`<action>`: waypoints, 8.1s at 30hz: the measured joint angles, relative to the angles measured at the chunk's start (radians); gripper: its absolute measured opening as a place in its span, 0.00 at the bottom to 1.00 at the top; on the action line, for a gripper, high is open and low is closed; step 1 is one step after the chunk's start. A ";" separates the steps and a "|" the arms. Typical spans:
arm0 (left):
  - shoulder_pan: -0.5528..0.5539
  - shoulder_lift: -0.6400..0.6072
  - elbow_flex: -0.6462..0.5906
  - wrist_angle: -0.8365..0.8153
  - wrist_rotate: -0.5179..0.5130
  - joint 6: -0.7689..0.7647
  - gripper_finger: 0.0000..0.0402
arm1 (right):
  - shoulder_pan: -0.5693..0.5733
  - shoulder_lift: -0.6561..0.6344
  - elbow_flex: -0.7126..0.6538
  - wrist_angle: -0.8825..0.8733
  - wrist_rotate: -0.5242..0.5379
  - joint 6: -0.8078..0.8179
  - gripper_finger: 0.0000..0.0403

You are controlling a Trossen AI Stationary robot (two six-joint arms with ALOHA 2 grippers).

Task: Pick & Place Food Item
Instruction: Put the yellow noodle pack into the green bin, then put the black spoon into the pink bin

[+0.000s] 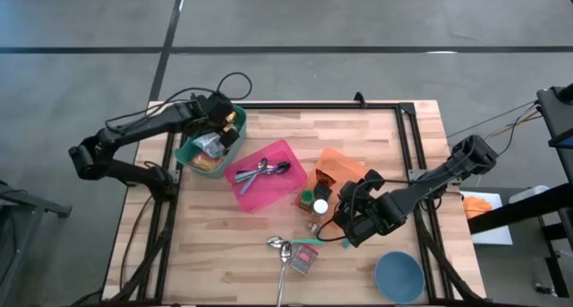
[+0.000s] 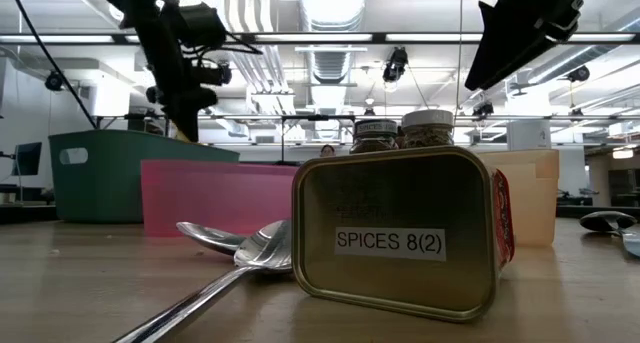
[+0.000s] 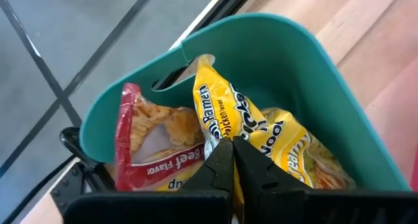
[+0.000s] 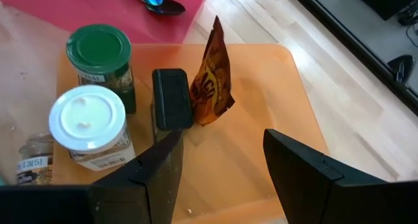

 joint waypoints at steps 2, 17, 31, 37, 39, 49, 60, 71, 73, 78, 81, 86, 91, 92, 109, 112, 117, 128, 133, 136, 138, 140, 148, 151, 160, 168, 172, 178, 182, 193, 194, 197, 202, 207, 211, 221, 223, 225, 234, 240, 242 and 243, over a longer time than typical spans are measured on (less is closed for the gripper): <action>0.006 0.000 -0.022 0.022 0.010 0.001 0.00 | 0.000 0.000 -0.010 0.010 -0.005 -0.001 0.52; 0.011 0.000 -0.128 0.136 0.034 -0.006 0.00 | 0.000 0.000 -0.019 0.028 -0.007 -0.002 0.52; 0.011 -0.002 -0.113 0.137 0.035 -0.056 0.12 | 0.000 0.000 -0.019 0.040 -0.007 -0.002 0.52; 0.011 -0.002 -0.090 0.102 0.035 -0.063 0.34 | 0.000 0.000 -0.019 0.040 -0.010 -0.002 0.52; 0.010 -0.002 -0.075 0.077 0.037 -0.065 0.40 | 0.000 0.000 -0.019 0.040 -0.011 -0.002 0.52; -0.010 -0.002 0.004 -0.030 0.038 -0.117 0.62 | 0.002 0.000 -0.019 0.042 -0.033 -0.001 0.52; -0.231 -0.002 0.117 -0.181 0.045 -0.224 0.65 | 0.002 0.000 -0.019 0.043 -0.027 0.006 0.52; -0.513 -0.002 0.216 -0.236 0.045 -0.371 0.65 | 0.002 0.000 -0.019 0.074 -0.122 0.031 0.52; -0.565 -0.002 0.216 -0.236 0.045 -0.391 0.65 | 0.002 0.000 -0.019 0.091 -0.151 0.025 0.52; -0.678 -0.002 0.215 -0.236 0.022 -0.426 0.65 | 0.003 0.000 -0.019 0.148 -0.211 -0.026 0.52; -0.743 -0.002 0.212 -0.231 -0.008 -0.426 0.65 | 0.005 0.000 -0.019 0.172 -0.242 -0.032 0.52; -0.820 -0.002 0.187 -0.200 -0.031 -0.431 0.65 | 0.019 -0.001 -0.019 0.165 -0.254 0.108 0.52; -0.833 -0.002 0.147 -0.167 -0.035 -0.435 0.65 | 0.038 -0.008 -0.019 0.138 -0.310 0.293 0.52; -0.833 -0.002 0.141 -0.160 -0.038 -0.435 0.65 | 0.041 -0.009 -0.019 0.119 -0.333 0.333 0.52; -0.832 -0.002 0.134 -0.151 -0.065 -0.305 0.65 | 0.053 0.023 -0.058 -0.069 -0.535 0.924 0.52; -0.832 -0.002 0.134 -0.151 -0.065 -0.270 0.65 | 0.052 0.035 -0.082 -0.064 -0.547 0.968 0.52; -0.832 -0.002 0.134 -0.151 -0.065 -0.247 0.65 | 0.052 0.055 -0.109 -0.062 -0.553 1.029 0.52; -0.832 -0.002 0.135 -0.151 -0.065 -0.241 0.65 | 0.052 0.085 -0.190 0.016 -0.557 1.080 0.52; -0.832 -0.002 0.135 -0.151 -0.065 -0.238 0.65 | 0.050 0.089 -0.239 0.063 -0.557 1.100 0.52; -0.832 -0.002 0.135 -0.151 -0.065 -0.238 0.65 | 0.047 0.090 -0.256 0.069 -0.557 1.111 0.52; -0.832 -0.002 0.135 -0.151 -0.065 -0.238 0.65 | 0.044 0.090 -0.258 0.071 -0.555 1.114 0.52; -0.832 -0.002 0.135 -0.151 -0.065 -0.238 0.65 | 0.040 0.090 -0.258 0.074 -0.548 1.116 0.52; -0.832 -0.002 0.135 -0.151 -0.064 -0.222 0.65 | 0.011 0.106 -0.266 0.124 -0.547 1.105 0.52; -0.832 -0.002 0.135 -0.152 -0.064 -0.222 0.65 | 0.001 0.127 -0.266 0.127 -0.556 1.104 0.52; -0.832 -0.002 0.135 -0.161 -0.064 -0.221 0.65 | -0.012 0.148 -0.266 0.141 -0.641 1.086 0.52; -0.832 -0.002 0.135 -0.160 -0.064 -0.222 0.65 | -0.012 0.146 -0.267 0.141 -0.650 1.075 0.27; -0.832 -0.002 0.135 -0.160 -0.064 -0.222 0.65 | -0.012 0.146 -0.267 0.141 -0.650 1.057 0.09; -0.832 -0.002 0.135 -0.160 -0.063 -0.223 0.65 | -0.012 0.146 -0.267 0.140 -0.651 1.036 0.04; -0.832 -0.002 0.135 -0.160 -0.061 -0.227 0.65 | -0.011 0.146 -0.255 0.125 -0.652 1.018 0.03; -0.832 -0.002 0.135 -0.159 -0.062 -0.250 0.65 | 0.003 0.148 -0.106 -0.147 -0.641 0.984 0.03; -0.832 -0.002 0.135 -0.159 -0.062 -0.250 0.65 | 0.006 0.148 -0.088 -0.169 -0.632 0.981 0.03; -0.832 -0.002 0.135 -0.158 -0.062 -0.257 0.65 | 0.014 0.148 -0.030 -0.251 -0.614 0.980 0.03; -0.832 -0.022 0.135 -0.111 -0.068 -0.292 0.65 | 0.037 0.146 0.079 -0.380 -0.532 0.981 0.03; -0.833 -0.036 0.135 -0.010 -0.060 -0.295 0.65 | 0.057 0.146 0.202 -0.470 -0.355 0.949 0.03; -0.833 -0.034 0.135 0.089 -0.034 -0.295 0.65 | 0.060 0.146 0.293 -0.468 -0.136 0.812 0.03; -0.838 -0.032 0.135 0.325 0.151 -0.268 0.65 | 0.055 0.147 0.468 -0.426 0.289 0.471 0.03; -0.841 -0.026 0.135 0.377 0.154 -0.265 0.65 | 0.050 0.147 0.486 -0.375 0.341 0.385 0.03; -0.842 -0.019 0.135 0.430 0.154 -0.251 0.65 | 0.038 0.147 0.499 -0.306 0.376 0.283 0.03; -0.842 -0.013 0.098 0.602 0.154 -0.163 0.65 | -0.038 0.147 0.539 0.064 0.390 -0.227 0.03; -0.842 -0.013 0.070 0.605 0.153 -0.159 0.65 | -0.082 0.147 0.567 0.324 0.277 -0.558 0.03; -0.845 -0.013 0.069 0.603 0.153 -0.150 0.65 | -0.093 0.147 0.570 0.431 0.229 -0.668 0.03; -0.847 -0.015 0.069 0.605 0.153 -0.142 0.65 | -0.096 0.147 0.570 0.481 0.205 -0.720 0.03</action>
